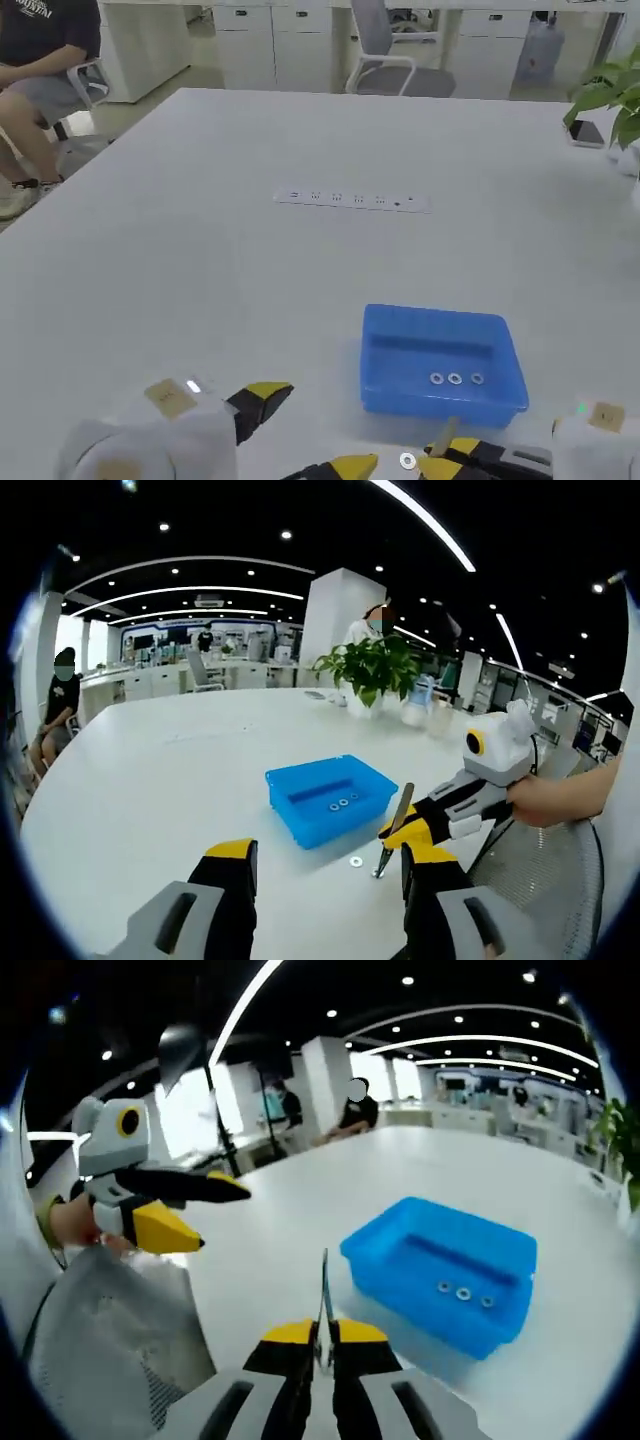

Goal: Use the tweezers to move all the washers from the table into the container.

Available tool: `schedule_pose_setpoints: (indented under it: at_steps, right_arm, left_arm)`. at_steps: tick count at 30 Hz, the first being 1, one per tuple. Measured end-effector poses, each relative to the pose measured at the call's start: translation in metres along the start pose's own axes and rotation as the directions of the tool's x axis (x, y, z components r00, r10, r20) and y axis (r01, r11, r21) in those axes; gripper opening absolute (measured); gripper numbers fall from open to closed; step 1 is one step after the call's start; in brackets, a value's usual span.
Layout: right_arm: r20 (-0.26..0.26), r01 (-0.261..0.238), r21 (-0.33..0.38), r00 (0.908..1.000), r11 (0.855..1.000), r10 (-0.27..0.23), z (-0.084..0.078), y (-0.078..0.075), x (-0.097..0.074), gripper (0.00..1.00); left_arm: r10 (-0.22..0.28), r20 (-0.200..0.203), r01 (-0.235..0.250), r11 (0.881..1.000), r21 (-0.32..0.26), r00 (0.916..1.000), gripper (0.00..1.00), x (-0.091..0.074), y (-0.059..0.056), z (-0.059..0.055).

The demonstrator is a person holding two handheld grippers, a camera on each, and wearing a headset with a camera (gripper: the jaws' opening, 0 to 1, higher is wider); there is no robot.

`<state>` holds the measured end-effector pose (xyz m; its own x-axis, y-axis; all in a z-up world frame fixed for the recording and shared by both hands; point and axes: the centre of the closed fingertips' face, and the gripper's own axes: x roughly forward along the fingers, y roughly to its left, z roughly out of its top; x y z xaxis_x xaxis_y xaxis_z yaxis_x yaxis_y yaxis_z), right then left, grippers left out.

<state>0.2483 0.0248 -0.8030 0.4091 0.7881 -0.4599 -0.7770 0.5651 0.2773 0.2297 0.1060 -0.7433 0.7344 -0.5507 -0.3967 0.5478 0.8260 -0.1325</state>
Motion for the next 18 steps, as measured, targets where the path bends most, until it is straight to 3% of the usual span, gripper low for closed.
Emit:
schedule_pose_setpoints:
  at_steps: [2, 4, 5, 7, 9, 15, 18]
  right_arm:
    - [0.005, 0.007, 0.016, 1.0, 1.0, -0.007, 0.001, -0.004, -0.004, 0.03]
    - [0.024, 0.009, 0.033, 0.9997, 0.999, -0.01, 0.006, -0.007, -0.008, 0.03]
    - [0.031, 0.007, 0.046, 0.9995, 0.999, -0.009, 0.008, -0.008, -0.009, 0.03]
    - [0.039, 0.006, 0.06, 0.9992, 0.998, -0.009, 0.013, -0.011, -0.013, 0.03]
    - [0.046, 0.004, 0.06, 0.9989, 0.998, -0.007, 0.019, -0.013, -0.016, 0.03]
    - [0.07, 0.009, 0.053, 0.9974, 0.999, -0.013, 0.043, -0.021, -0.021, 0.03]
    - [0.078, 0.015, 0.031, 0.9968, 0.999, -0.018, 0.058, -0.025, -0.022, 0.03]
  left_arm:
    - [0.005, 0.032, -0.005, 1.0, 0.005, 0.9995, 0.61, -0.002, -0.003, 0.003]
    - [-0.011, 0.108, 0.011, 1.0, 0.0, 0.9941, 0.65, 0.0, -0.009, 0.013]
    - [-0.018, 0.124, 0.019, 1.0, -0.005, 0.9922, 0.67, 0.001, -0.013, 0.014]
    - [-0.035, 0.115, 0.032, 0.999, 0.027, 0.9928, 0.71, 0.002, -0.016, 0.015]
    - [-0.026, 0.134, 0.019, 0.998, 0.058, 0.9906, 0.73, 0.001, -0.015, 0.017]
    - [-0.002, 0.136, -0.003, 0.999, 0.041, 0.9908, 0.82, 0.002, -0.008, 0.015]
    - [0.018, 0.155, -0.026, 0.998, 0.054, 0.9878, 0.84, 0.0, -0.005, 0.019]
